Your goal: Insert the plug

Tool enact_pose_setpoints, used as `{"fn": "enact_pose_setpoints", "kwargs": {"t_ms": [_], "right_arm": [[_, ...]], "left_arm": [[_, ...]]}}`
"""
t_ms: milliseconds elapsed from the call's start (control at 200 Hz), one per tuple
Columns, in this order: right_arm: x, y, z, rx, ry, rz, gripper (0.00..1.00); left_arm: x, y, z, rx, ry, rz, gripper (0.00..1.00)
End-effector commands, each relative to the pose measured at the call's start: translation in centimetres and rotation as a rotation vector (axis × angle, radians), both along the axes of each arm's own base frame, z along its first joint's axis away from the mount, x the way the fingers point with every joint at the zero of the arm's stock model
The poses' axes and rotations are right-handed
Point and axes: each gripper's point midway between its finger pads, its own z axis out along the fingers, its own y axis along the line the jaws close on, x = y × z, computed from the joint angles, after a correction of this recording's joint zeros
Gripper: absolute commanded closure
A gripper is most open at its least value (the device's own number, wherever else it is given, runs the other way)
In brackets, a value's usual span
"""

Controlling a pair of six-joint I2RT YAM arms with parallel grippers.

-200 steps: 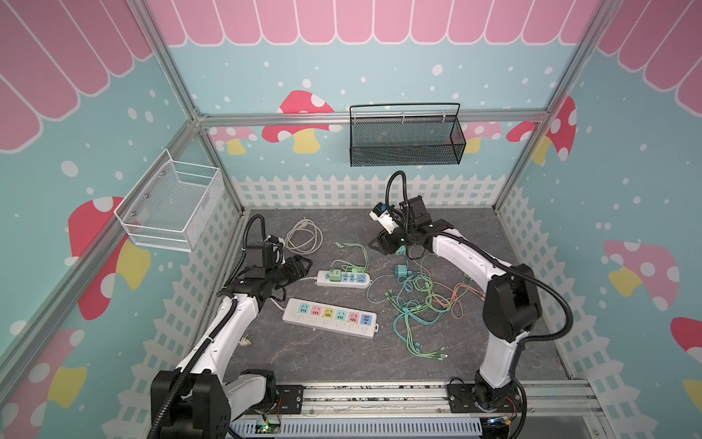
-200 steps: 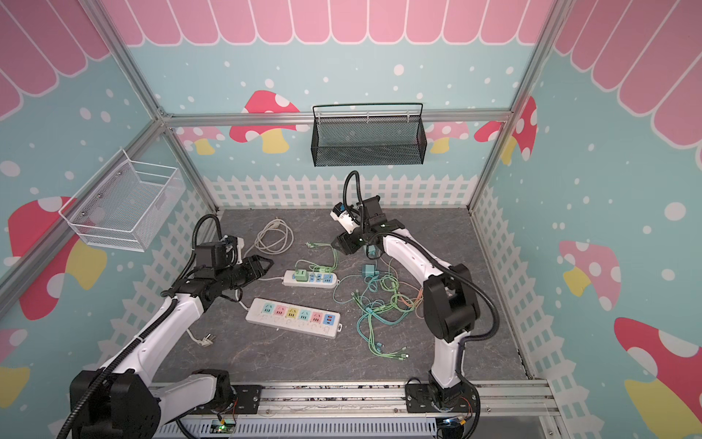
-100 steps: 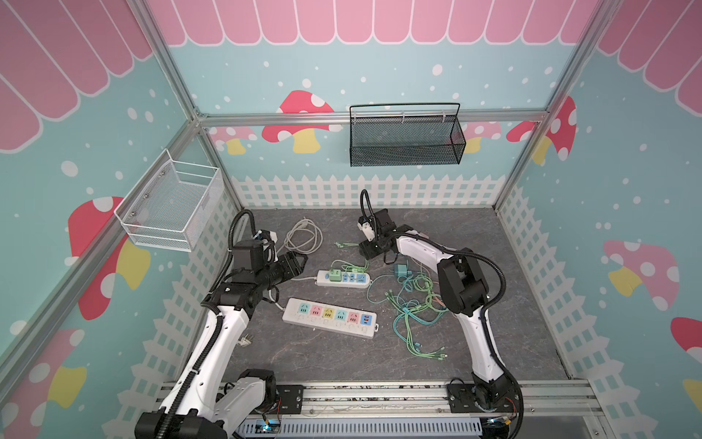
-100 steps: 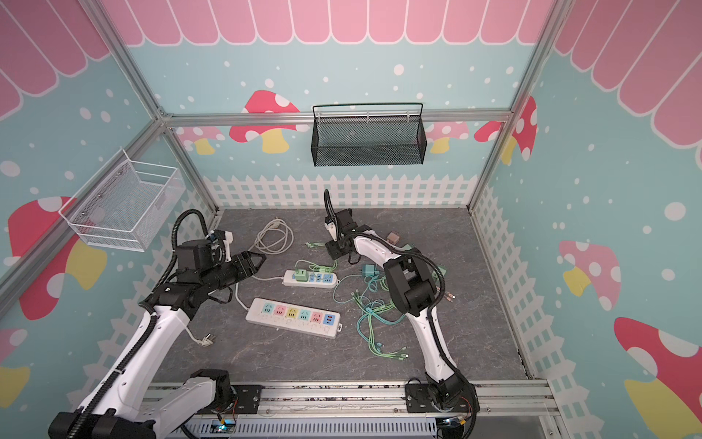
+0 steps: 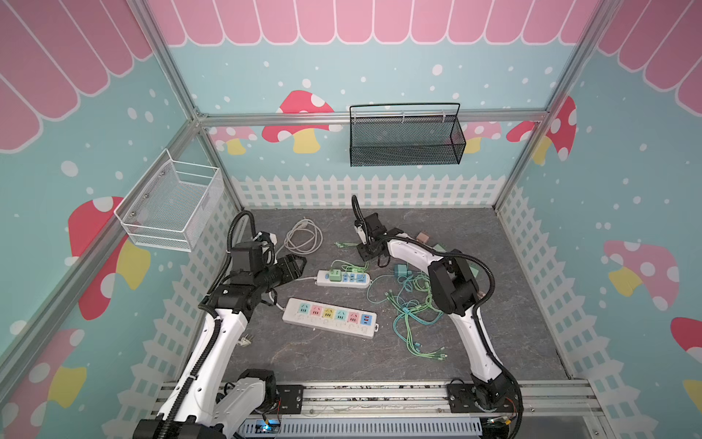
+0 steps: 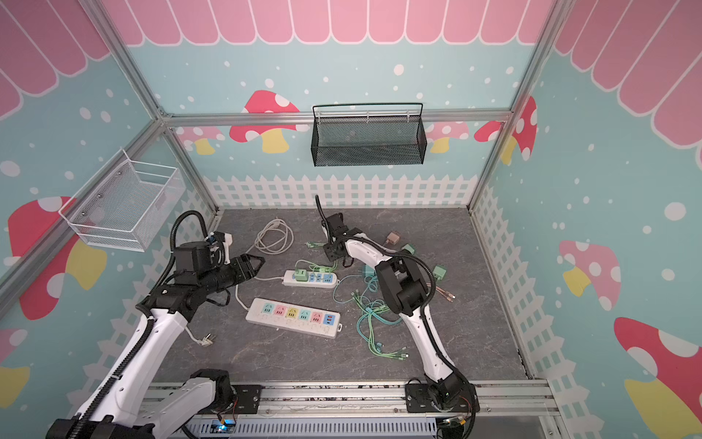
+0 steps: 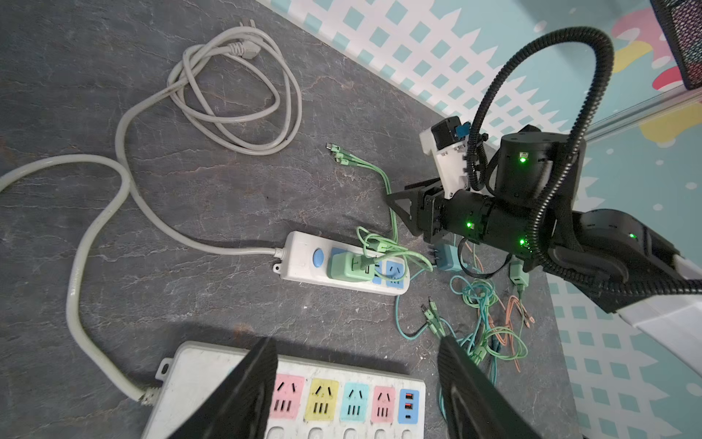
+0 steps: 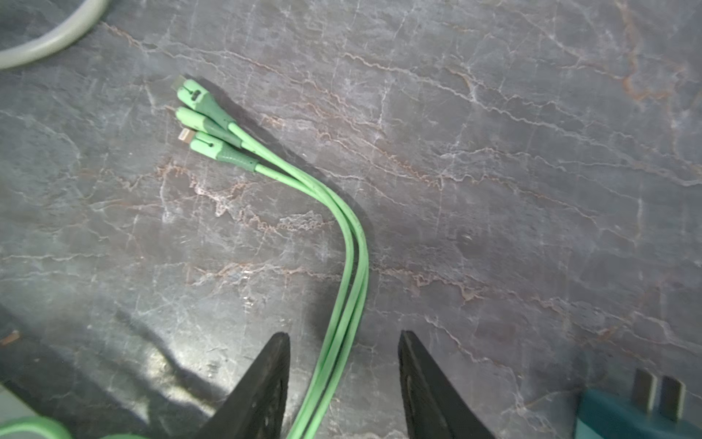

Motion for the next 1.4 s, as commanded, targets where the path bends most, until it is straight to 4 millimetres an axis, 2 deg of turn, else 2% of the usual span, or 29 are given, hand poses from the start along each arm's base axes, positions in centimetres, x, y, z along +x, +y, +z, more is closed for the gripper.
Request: {"fn": "enact_pose_setpoints", "kwargs": {"t_ms": [0,375,600,695,765,865,1026,1196,1396], "right_arm": [[-0.4,-0.5,-2.1,-0.034,0.035,-0.026,0.53],[-0.5,0.1,-3.7,-0.019,0.072,-0.014,0.7],[-0.9,1.5,-3.8,0.028,0.093,0.054,0.91],[-0.5,2.7,-2.3,0.065,0.06,0.106,0.97],[-0.1,3.7,-0.3,0.09,0.004,0.147,1.0],[0.6,5.3,3.0,0.122,-0.084,0.205,1.0],[2.1,7.1,5.9,0.155,-0.167,0.252,1.0],[3.3,8.4,6.5,0.173,-0.194,0.269,1.0],[4.3,10.0,6.0,0.226,-0.249,0.312,1.0]], "left_arm": [[0.0,0.4,1.6,0.027,-0.04,0.003,0.33],[-0.4,0.6,1.7,0.041,-0.049,0.001,0.33],[-0.6,0.8,1.9,0.053,-0.054,0.006,0.33],[-0.7,0.6,1.8,0.052,-0.054,-0.002,0.33],[-0.7,0.6,1.7,0.052,-0.053,-0.005,0.33],[-0.8,0.6,1.6,0.05,-0.051,-0.004,0.33],[-0.8,0.6,1.7,0.051,-0.054,-0.001,0.33],[-0.9,0.7,1.6,0.057,-0.055,0.001,0.33],[-0.8,0.8,1.6,0.055,-0.052,0.006,0.33]]}}
